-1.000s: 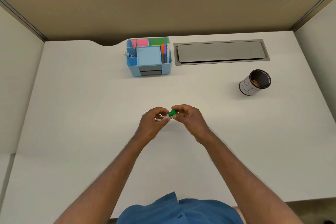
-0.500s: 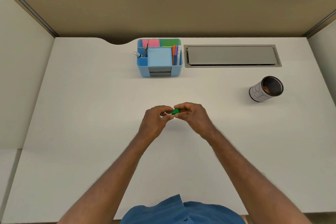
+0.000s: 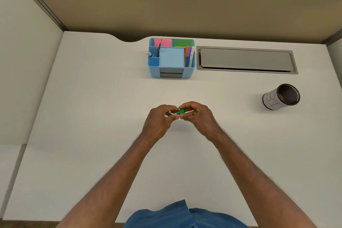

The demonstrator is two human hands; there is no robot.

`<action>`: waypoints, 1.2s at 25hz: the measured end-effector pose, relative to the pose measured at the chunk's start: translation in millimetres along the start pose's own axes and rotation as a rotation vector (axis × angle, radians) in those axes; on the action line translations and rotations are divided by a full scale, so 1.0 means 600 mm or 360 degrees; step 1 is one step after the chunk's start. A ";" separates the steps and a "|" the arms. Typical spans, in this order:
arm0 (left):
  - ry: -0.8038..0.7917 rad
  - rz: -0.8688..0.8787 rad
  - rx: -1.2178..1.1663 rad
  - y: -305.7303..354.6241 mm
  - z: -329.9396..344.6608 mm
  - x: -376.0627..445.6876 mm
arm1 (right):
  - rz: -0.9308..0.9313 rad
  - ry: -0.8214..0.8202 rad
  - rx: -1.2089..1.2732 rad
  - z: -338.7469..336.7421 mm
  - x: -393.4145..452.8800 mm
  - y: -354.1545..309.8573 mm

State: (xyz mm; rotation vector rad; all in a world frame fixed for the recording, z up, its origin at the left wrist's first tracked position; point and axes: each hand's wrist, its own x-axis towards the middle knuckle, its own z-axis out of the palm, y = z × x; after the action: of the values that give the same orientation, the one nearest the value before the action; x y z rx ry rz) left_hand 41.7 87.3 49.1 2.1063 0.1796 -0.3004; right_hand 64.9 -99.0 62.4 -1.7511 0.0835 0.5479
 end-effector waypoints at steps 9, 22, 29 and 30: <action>-0.0045 0.0018 0.0055 -0.002 -0.004 0.016 | 0.0030 0.0001 0.0155 -0.006 0.010 -0.001; -0.0097 0.0019 -0.0013 0.005 -0.024 0.025 | 0.0086 0.0027 0.0137 -0.010 0.012 -0.002; -0.0107 -0.0007 -0.0084 0.007 -0.019 0.023 | 0.0021 0.0031 0.0036 -0.015 0.012 -0.002; -0.0110 -0.0011 -0.0098 0.007 -0.020 0.024 | 0.0013 0.0036 0.0036 -0.015 0.013 -0.004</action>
State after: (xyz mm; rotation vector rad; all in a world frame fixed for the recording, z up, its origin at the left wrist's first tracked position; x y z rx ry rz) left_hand 58.3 95.4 54.4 2.0316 0.1533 -0.3666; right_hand 75.2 -105.1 62.9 -1.7359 0.1126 0.5313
